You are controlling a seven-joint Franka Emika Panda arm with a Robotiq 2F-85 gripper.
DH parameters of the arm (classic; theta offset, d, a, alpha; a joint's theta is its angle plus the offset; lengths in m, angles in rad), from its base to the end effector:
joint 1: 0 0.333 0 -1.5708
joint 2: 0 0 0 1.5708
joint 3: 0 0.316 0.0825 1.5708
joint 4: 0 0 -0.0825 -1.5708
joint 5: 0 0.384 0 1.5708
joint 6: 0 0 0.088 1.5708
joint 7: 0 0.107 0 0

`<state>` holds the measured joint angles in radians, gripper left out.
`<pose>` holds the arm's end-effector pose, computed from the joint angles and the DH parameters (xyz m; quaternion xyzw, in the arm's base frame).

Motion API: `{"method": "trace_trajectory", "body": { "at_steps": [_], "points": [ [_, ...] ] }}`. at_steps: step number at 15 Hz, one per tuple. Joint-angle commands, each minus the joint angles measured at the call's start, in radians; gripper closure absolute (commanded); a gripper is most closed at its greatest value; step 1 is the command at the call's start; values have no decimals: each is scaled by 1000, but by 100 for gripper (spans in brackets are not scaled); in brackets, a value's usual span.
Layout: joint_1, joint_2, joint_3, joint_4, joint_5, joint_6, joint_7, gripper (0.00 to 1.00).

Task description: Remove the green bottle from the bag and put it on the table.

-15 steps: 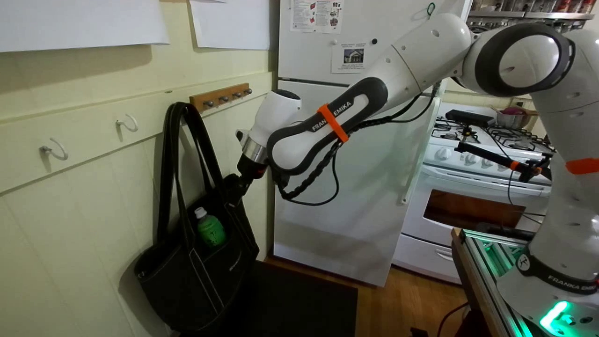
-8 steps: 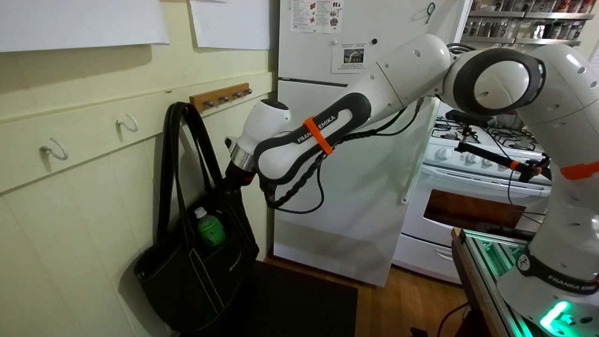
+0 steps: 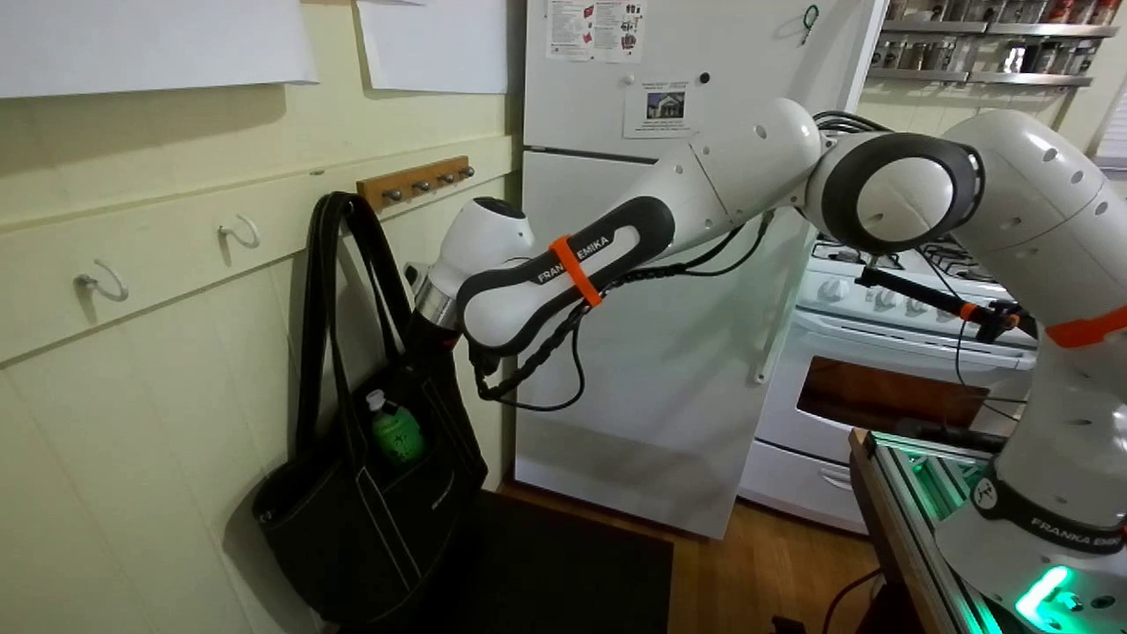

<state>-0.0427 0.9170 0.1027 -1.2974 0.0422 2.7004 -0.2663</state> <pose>0.7854 0.0215 0.2439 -0.9626 -0.1123 -0.2456 0.0228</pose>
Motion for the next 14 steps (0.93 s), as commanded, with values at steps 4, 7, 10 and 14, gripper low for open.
{"method": "trace_trajectory", "body": {
  "at_steps": [4, 7, 10, 14],
  "points": [
    [7, 110, 6, 167, -33, -81, -9, 0],
    [11, 147, 6, 220, -38, -112, -13, 25],
    [16, 179, 7, 267, -41, -142, -19, 39],
    [22, 216, 3, 317, -42, -163, -17, 17]
  ]
}}
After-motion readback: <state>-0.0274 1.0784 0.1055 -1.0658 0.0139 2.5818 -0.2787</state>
